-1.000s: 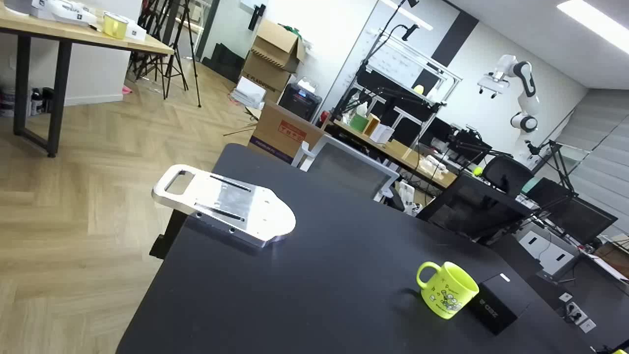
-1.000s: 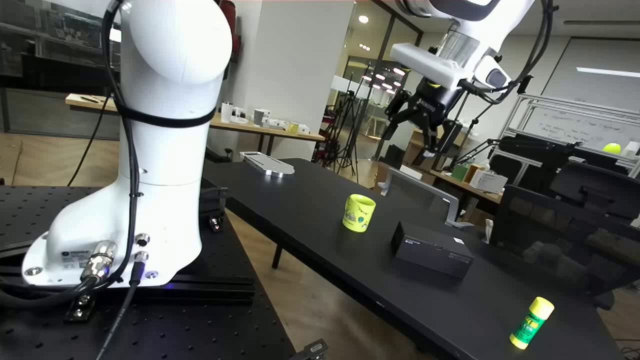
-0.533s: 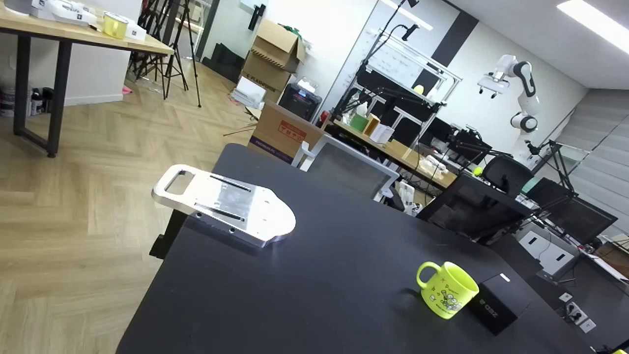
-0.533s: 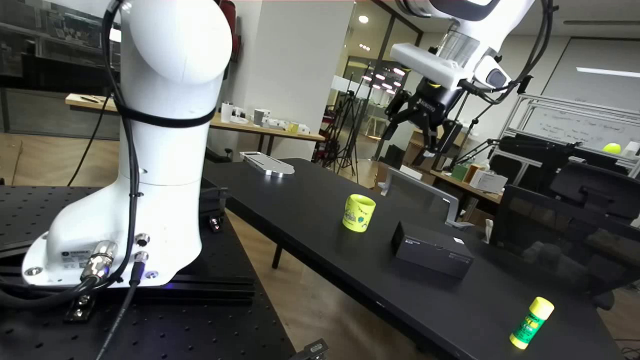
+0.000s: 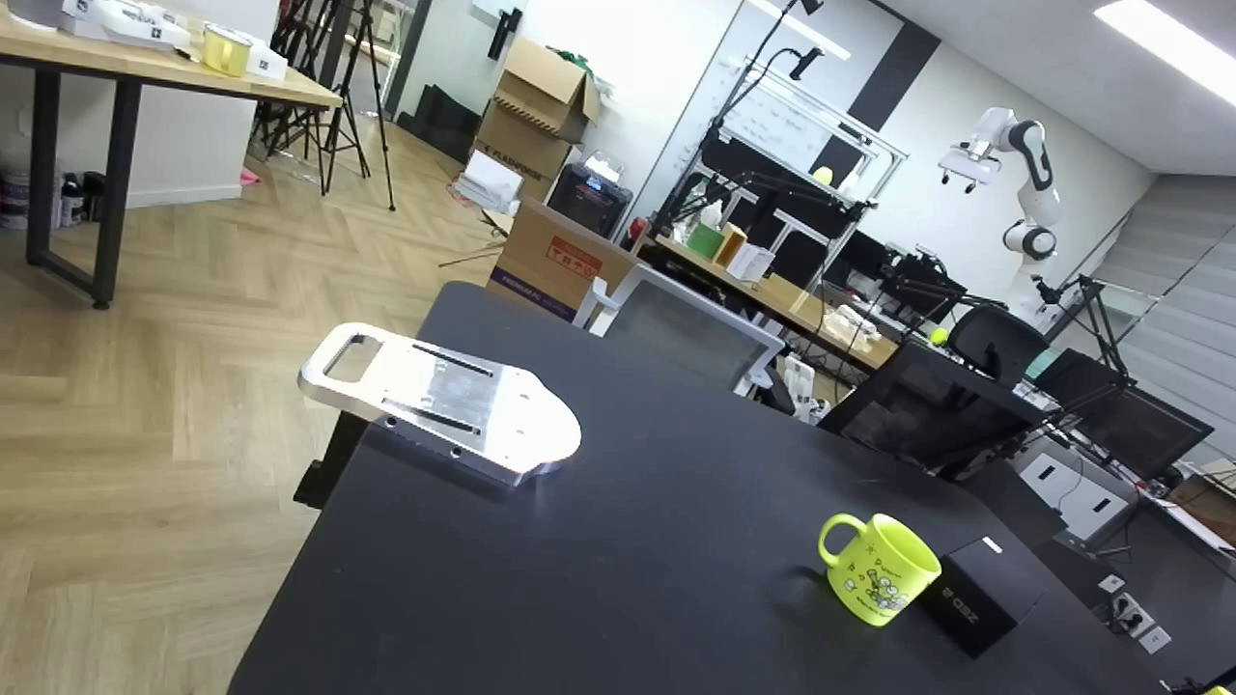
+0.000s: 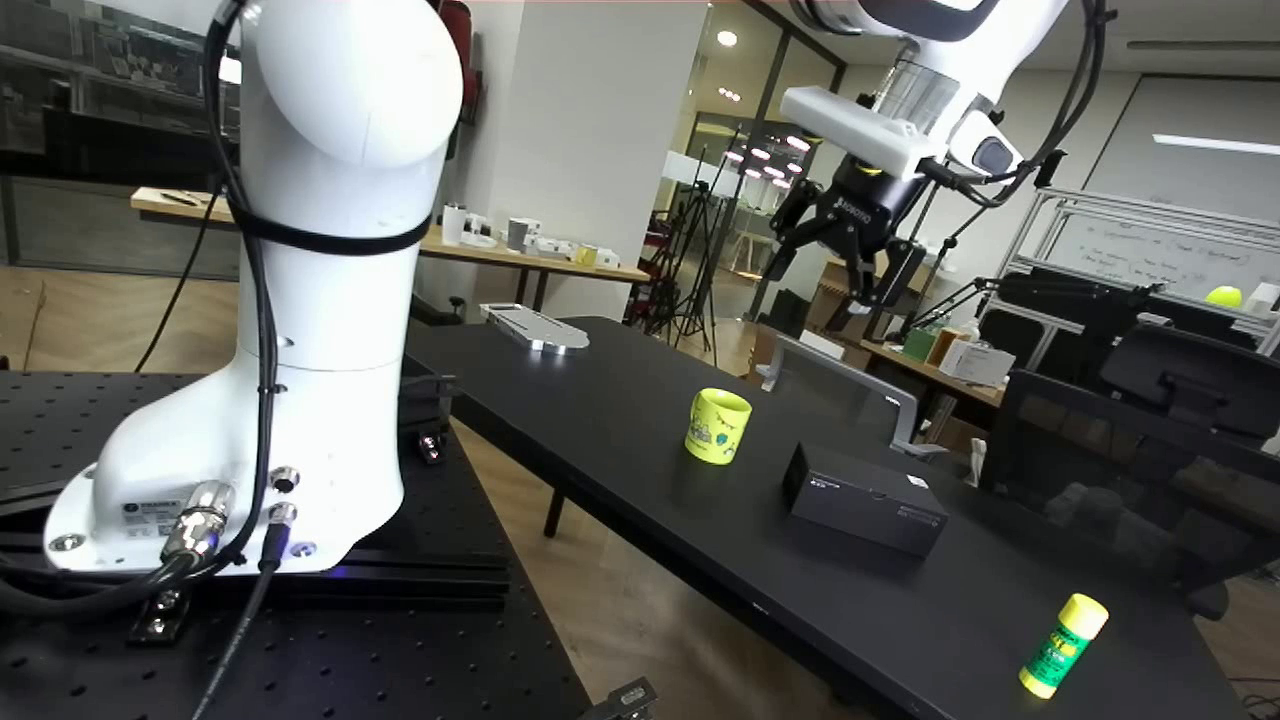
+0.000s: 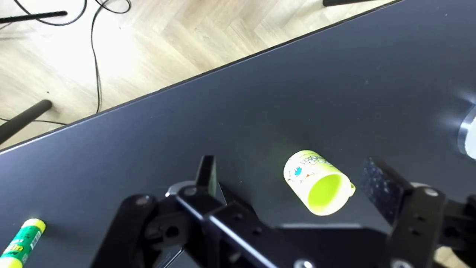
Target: Place the glue stick inside the yellow mug
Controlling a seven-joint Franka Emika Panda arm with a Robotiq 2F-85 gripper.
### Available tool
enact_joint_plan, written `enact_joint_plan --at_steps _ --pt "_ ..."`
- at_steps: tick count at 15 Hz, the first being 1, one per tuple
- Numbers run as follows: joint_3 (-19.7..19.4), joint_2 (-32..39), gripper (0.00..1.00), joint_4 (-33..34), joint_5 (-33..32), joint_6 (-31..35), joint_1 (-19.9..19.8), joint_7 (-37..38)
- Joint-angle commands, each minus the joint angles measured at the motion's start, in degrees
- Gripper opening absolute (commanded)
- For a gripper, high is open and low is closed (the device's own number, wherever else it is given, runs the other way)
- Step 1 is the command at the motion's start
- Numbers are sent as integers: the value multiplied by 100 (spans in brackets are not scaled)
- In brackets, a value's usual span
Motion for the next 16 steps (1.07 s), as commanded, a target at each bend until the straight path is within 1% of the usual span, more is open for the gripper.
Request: enact_joint_plan --at_steps 1,4,5,6,7,13,14,16 --pt "315 212 100 42 -644 680 -311 -57" --pt "420 478 100 166 -1448 1518 -533 35" --pt "433 563 100 211 -1611 1712 -609 143" --pt "397 363 100 26 -1298 1498 -504 -12" --pt "400 419 100 33 -1315 1578 -540 -25" --pt "427 436 100 20 -1304 1570 -535 -31" --pt "410 598 100 161 -1298 1635 -555 22" --pt "295 1070 100 572 -1119 1701 -564 -96"
